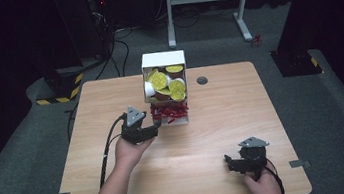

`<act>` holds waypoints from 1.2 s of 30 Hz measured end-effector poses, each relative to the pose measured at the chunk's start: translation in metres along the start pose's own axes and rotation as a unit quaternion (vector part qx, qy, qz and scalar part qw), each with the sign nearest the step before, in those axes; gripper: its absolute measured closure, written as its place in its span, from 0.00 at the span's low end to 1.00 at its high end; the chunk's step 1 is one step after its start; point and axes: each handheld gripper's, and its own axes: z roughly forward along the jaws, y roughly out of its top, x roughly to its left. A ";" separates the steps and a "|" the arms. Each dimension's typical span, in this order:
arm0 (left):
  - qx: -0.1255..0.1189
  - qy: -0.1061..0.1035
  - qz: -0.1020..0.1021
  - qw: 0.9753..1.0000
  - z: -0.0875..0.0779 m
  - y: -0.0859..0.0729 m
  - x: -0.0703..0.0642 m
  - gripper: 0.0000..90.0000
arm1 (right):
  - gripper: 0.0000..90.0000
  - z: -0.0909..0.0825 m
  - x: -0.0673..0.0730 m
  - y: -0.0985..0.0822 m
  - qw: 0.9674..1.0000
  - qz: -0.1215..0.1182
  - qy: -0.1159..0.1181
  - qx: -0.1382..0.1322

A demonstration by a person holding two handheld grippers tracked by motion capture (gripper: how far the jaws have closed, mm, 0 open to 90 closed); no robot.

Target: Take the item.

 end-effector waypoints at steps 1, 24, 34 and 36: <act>0.000 0.000 0.000 1.000 0.001 0.001 0.000 0.37 | 0.09 0.000 0.000 0.000 1.000 0.000 0.000 0.000; -0.005 0.034 0.014 0.999 0.022 0.003 0.000 0.64 | 0.09 0.000 0.000 0.000 1.000 0.000 0.000 0.000; -0.010 0.033 0.012 0.999 0.021 0.004 -0.001 0.83 | 0.09 0.000 0.000 0.000 1.000 0.000 0.000 0.000; -0.011 0.031 0.011 0.999 0.020 0.004 -0.001 0.83 | 0.09 0.000 0.000 0.000 1.000 0.000 0.000 0.000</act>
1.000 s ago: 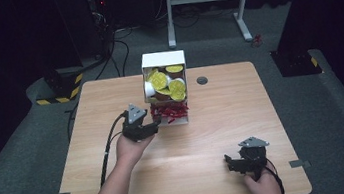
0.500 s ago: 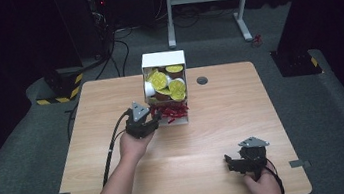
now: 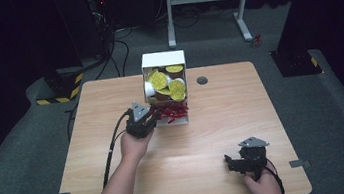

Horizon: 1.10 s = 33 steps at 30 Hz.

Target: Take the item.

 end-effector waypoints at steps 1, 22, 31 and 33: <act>-0.001 -0.001 -0.001 1.000 0.000 0.000 0.000 0.84 | 0.09 0.000 0.000 0.000 1.000 0.000 0.000 0.000; -0.009 -0.007 -0.015 1.000 -0.010 -0.002 -0.001 0.94 | 0.09 0.000 0.000 0.000 1.000 0.001 0.000 0.000; -0.020 -0.016 -0.022 0.999 -0.019 -0.004 -0.002 0.94 | 0.09 0.000 0.000 0.000 1.000 0.001 0.000 0.000; -0.023 -0.020 -0.023 0.999 -0.021 -0.004 -0.002 0.94 | 0.09 0.000 0.000 0.000 1.000 0.001 0.000 0.000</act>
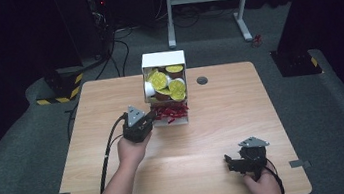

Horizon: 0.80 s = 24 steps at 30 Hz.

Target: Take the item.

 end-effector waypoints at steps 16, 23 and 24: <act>-0.022 -0.020 -0.008 1.000 -0.020 -0.004 -0.004 0.95 | 0.09 0.000 0.000 0.000 1.000 0.000 0.000 0.000; -0.034 -0.027 -0.010 0.999 -0.029 -0.007 -0.003 0.95 | 0.09 0.000 0.000 0.000 1.000 -0.001 0.000 0.000; -0.035 -0.028 -0.010 0.999 -0.030 -0.007 -0.003 0.95 | 0.09 0.000 0.000 0.000 1.000 -0.001 0.000 0.000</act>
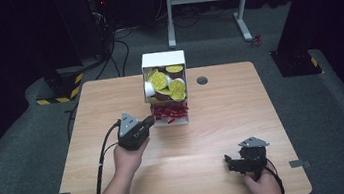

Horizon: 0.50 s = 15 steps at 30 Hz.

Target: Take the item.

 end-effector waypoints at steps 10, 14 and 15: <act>-0.011 -0.014 -0.001 1.000 -0.012 -0.002 -0.003 0.95 | 0.09 0.000 0.000 0.000 1.000 0.000 0.000 0.000; -0.016 -0.018 -0.003 1.000 -0.017 -0.003 -0.002 0.95 | 0.09 0.000 0.000 0.000 1.000 -0.001 0.000 0.000; -0.017 -0.019 -0.005 1.000 -0.018 -0.003 -0.002 0.95 | 0.09 0.000 0.000 0.000 1.000 0.000 0.000 0.000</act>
